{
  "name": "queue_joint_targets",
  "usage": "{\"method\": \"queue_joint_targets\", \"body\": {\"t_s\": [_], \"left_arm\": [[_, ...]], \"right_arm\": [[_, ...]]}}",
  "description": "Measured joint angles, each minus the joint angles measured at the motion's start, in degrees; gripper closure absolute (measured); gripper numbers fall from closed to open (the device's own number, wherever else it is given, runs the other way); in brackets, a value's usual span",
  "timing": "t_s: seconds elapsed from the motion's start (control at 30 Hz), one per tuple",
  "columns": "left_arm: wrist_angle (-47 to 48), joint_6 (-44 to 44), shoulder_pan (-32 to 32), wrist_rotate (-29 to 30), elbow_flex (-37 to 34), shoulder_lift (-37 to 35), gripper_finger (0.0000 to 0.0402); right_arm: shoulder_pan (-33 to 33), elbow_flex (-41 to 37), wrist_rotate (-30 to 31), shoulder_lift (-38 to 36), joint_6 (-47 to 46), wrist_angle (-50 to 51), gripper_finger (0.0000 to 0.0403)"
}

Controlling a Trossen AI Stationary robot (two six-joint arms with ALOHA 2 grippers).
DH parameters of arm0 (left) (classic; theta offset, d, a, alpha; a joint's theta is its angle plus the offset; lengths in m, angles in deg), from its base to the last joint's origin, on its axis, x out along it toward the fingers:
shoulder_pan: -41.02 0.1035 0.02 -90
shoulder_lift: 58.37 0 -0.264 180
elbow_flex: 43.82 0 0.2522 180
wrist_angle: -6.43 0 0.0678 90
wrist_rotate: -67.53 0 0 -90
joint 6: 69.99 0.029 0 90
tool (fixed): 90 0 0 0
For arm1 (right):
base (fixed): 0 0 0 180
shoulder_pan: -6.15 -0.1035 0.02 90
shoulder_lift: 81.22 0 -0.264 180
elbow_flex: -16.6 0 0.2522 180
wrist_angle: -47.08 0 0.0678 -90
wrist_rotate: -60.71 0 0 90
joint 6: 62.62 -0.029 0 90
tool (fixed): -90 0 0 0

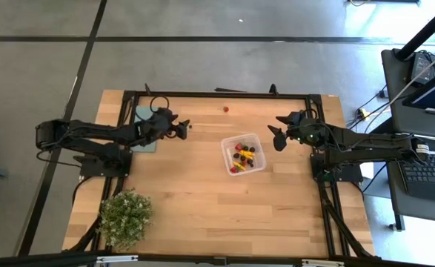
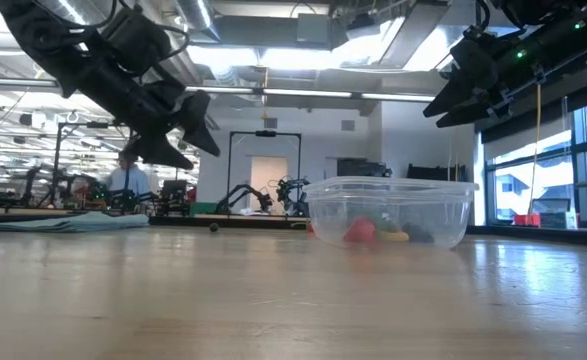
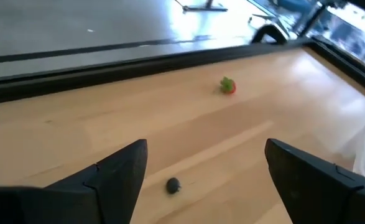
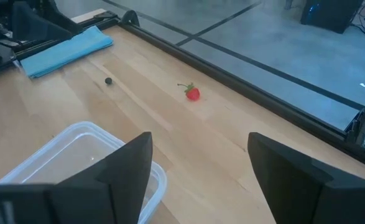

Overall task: Pick and placing Produce into tupperware
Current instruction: Put the blueberry into the transparent bin

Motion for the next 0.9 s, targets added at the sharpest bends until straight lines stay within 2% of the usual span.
{"method": "queue_joint_targets", "body": {"t_s": [0.27, 0.5, 0.9], "left_arm": [[-4.0, 19.1, 0.1, -2.0, 0.0, 5.9, 0.0086], [-12.1, 20.9, 0.1, -2.6, 0.0, 16.4, 0.0086], [-26.7, 21.6, 0.1, -3.5, 0.0, 30.1, 0.0086]], "right_arm": [[0.0, 0.0, 0.0, 0.0, 0.0, 0.0, 0.0137], [0.0, 0.0, 0.0, 0.0, -0.1, 0.0, 0.0137], [0.0, 0.0, 0.0, 0.0, 0.0, 0.1, 0.0137]]}}
